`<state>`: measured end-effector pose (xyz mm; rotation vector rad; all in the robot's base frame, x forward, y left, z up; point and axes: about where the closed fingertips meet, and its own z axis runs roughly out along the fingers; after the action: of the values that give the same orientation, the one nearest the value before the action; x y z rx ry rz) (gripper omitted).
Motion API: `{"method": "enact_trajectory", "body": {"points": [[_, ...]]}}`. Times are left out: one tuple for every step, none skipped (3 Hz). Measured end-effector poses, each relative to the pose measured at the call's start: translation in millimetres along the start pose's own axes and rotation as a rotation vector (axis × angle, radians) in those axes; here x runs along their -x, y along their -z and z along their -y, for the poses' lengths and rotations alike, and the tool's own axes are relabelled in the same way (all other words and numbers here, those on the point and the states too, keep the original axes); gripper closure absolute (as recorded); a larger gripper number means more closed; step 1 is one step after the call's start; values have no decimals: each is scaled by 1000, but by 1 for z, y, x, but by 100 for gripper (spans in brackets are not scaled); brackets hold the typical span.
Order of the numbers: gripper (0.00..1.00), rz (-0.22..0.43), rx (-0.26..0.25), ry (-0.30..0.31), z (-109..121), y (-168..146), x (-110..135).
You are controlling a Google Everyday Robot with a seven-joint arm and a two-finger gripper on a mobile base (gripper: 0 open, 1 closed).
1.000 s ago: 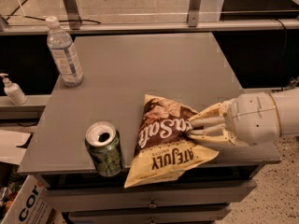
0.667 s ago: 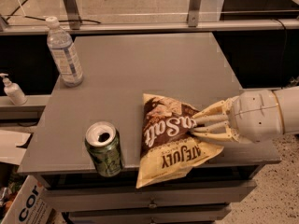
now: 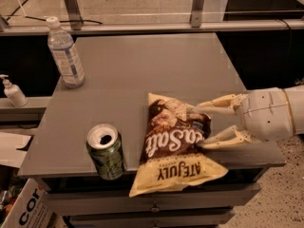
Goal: Move brown chip bag near green can
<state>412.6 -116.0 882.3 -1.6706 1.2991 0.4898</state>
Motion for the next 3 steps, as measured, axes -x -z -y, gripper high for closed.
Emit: {"method": "enact_trajectory", "body": {"points": [[0, -6, 4, -5, 1, -1, 0], [0, -14, -1, -10, 3, 1, 0], [0, -38, -30, -26, 15, 13, -5]]}}
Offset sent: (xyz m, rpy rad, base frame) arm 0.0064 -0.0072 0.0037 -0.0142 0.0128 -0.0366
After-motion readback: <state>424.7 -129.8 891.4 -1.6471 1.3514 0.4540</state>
